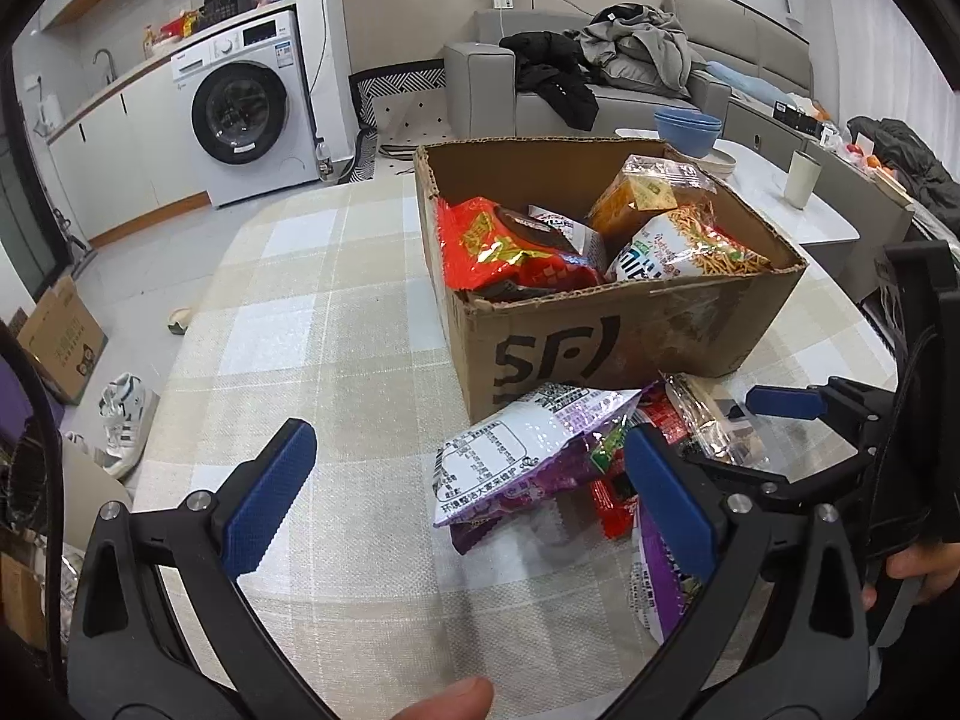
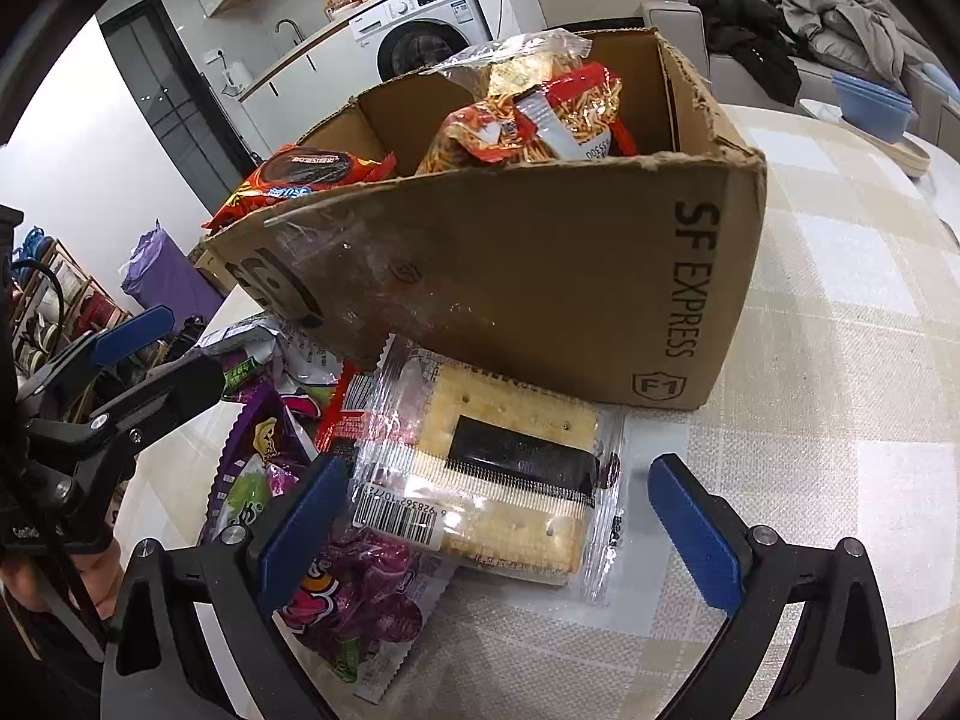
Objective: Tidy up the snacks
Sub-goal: 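Lower the right gripper to the cracker pack beside the box, then grasp a clear wrapped bread stick with the right gripper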
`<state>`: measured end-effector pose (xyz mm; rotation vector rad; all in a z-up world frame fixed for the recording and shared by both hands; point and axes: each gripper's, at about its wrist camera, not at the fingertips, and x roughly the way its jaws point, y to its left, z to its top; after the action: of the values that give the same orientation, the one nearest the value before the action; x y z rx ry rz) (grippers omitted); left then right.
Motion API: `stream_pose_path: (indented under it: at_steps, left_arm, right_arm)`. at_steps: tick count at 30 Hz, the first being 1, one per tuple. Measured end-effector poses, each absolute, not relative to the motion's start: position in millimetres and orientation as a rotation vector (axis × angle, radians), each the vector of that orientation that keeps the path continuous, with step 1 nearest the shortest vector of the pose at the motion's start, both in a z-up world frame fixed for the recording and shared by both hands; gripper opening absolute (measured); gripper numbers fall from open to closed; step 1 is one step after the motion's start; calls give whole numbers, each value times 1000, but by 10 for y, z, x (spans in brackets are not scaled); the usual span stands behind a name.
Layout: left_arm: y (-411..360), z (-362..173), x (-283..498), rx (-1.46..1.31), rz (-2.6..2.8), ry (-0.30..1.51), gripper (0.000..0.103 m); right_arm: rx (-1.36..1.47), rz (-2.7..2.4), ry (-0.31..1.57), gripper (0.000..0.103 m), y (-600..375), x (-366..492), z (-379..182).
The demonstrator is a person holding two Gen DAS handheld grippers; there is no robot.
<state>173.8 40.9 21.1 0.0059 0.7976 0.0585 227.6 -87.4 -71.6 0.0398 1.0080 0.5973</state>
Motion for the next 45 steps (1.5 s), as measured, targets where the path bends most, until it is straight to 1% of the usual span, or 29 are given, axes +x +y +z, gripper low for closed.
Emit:
stream_pose_path:
  at_steps: [3,7,8,12,15,20,21,24,26,29,30,31,32,34,38,39,45]
  left_arm:
    - [366,208,1740,38,67,792,102]
    - [328,207,1744,55,60,788,102]
    - [320,210,1740,57,59,788,102]
    - [322,199,1726,60,59,788,102]
    - [333,190,1719,56,60,792,102]
    - [344,186,1719,52,55,790,102]
    - [351,182,1724,48,53,789,102]
    - [383,175,1732,43,57,789,102]
    - [396,175,1736,39,58,789,102]
    - [394,173,1738,36,57,789,102]
    - [394,180,1733,39,59,789,102]
    - [395,180,1734,39,59,790,102]
    - [400,177,1741,40,60,790,102]
    - [411,179,1733,39,57,792,102]
    - [402,184,1723,37,55,792,102]
    - [402,184,1724,36,54,793,102]
    - [413,191,1721,24,50,791,102]
  right_arm:
    - [32,606,989,88,-876,2259,-729]
    - [53,633,982,73,-922,2236,-703]
    - [47,632,980,73,-916,2235,-698]
    - [42,640,972,65,-893,2225,-675]
    - [38,641,964,62,-885,2224,-645]
    - [40,654,941,50,-911,2180,-549]
    - [43,661,935,50,-918,2175,-529]
    - [48,675,947,50,-935,2185,-504]
    - [48,681,953,52,-964,2182,-503]
    - [47,678,970,58,-981,2194,-514]
    - [45,677,981,63,-976,2202,-528]
    - [40,674,990,65,-966,2212,-549]
    - [33,670,1004,65,-954,2218,-574]
    - [31,678,1011,70,-960,2207,-598]
    - [70,695,1016,74,-1018,2205,-582]
    - [89,692,1016,77,-1038,2213,-582]
    - [139,678,1025,78,-1089,2251,-640]
